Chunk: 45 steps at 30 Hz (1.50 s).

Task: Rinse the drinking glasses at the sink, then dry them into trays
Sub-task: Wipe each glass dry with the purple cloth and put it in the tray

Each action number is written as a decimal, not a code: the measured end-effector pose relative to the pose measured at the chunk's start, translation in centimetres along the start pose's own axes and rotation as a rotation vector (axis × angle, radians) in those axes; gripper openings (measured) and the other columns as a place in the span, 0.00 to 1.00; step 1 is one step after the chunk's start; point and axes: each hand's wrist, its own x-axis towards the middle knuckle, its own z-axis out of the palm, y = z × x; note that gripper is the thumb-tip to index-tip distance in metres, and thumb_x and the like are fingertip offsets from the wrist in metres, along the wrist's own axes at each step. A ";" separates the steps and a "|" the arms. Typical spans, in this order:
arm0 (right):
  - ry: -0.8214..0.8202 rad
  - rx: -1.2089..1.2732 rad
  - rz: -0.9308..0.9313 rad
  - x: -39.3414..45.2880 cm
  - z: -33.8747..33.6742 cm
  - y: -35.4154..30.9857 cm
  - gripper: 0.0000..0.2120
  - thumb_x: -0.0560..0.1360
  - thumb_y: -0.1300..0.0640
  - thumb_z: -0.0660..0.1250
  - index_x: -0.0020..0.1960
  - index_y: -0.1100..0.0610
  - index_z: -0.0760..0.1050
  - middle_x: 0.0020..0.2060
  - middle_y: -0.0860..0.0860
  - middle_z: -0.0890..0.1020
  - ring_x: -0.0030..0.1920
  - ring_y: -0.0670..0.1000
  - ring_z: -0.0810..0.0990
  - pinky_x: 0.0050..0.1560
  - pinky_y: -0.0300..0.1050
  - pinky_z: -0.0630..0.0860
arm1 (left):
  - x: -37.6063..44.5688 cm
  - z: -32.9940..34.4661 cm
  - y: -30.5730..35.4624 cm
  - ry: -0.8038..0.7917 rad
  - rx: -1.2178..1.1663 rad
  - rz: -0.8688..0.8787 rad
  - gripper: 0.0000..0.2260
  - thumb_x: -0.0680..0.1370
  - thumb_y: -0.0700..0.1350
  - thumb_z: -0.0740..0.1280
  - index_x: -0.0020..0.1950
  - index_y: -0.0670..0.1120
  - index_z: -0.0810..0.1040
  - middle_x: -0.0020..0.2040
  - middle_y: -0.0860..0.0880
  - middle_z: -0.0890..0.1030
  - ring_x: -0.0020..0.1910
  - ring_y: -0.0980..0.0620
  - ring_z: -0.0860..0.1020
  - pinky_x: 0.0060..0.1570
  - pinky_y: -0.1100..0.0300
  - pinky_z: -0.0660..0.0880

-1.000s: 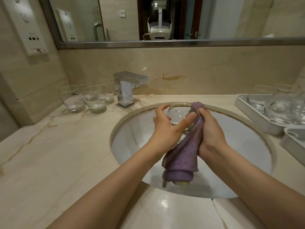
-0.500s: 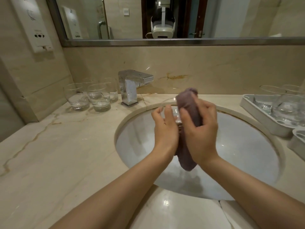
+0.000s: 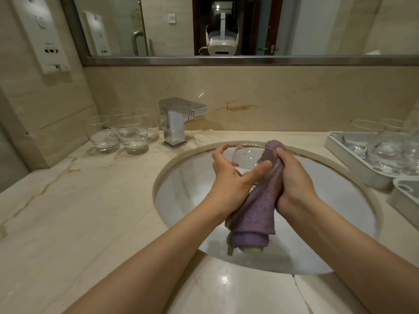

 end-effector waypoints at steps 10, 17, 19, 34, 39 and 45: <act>-0.060 -0.893 -1.126 -1.4 0.5 3.9 0.23 0.75 0.51 0.66 0.70 0.53 0.70 0.58 0.54 0.73 0.58 0.49 0.74 0.61 0.43 0.71 | 0.5 0.0 -0.6 0.192 -0.377 -0.183 0.20 0.82 0.58 0.52 0.67 0.47 0.67 0.58 0.42 0.79 0.54 0.46 0.80 0.44 0.53 0.80; -0.055 -0.428 -0.729 -1.0 0.6 1.3 0.13 0.76 0.53 0.65 0.59 0.54 0.78 0.51 0.52 0.79 0.51 0.45 0.78 0.59 0.41 0.74 | -0.2 0.9 0.5 0.158 -0.371 -0.120 0.14 0.82 0.57 0.53 0.59 0.49 0.67 0.52 0.44 0.81 0.50 0.45 0.80 0.46 0.54 0.76; -0.069 -0.233 -0.481 -0.9 0.5 0.6 0.07 0.77 0.54 0.65 0.51 0.54 0.79 0.45 0.53 0.80 0.46 0.50 0.79 0.55 0.51 0.75 | -0.3 1.0 0.4 0.121 -0.340 -0.089 0.15 0.82 0.57 0.54 0.61 0.48 0.66 0.52 0.44 0.80 0.47 0.48 0.80 0.42 0.59 0.76; -0.064 -0.645 -0.841 -2.1 0.9 1.2 0.18 0.77 0.53 0.66 0.67 0.54 0.74 0.57 0.51 0.75 0.55 0.43 0.76 0.59 0.33 0.70 | 0.4 -0.1 -0.1 0.129 -0.266 -0.004 0.24 0.79 0.56 0.61 0.71 0.56 0.55 0.52 0.49 0.78 0.50 0.53 0.79 0.51 0.57 0.77; -0.077 -0.793 -1.139 -1.2 0.3 3.5 0.23 0.75 0.48 0.63 0.68 0.52 0.71 0.59 0.51 0.72 0.60 0.51 0.74 0.62 0.45 0.72 | -0.5 0.4 -0.3 0.155 -0.287 -0.012 0.21 0.83 0.54 0.53 0.74 0.49 0.57 0.38 0.58 0.79 0.35 0.64 0.80 0.38 0.61 0.78; -0.045 -0.302 -0.539 -0.6 0.2 0.6 0.07 0.79 0.55 0.63 0.54 0.54 0.78 0.46 0.50 0.81 0.46 0.48 0.79 0.51 0.45 0.76 | -0.7 0.9 -0.3 0.060 -0.194 0.043 0.28 0.77 0.62 0.57 0.74 0.52 0.57 0.51 0.49 0.78 0.51 0.54 0.79 0.56 0.55 0.75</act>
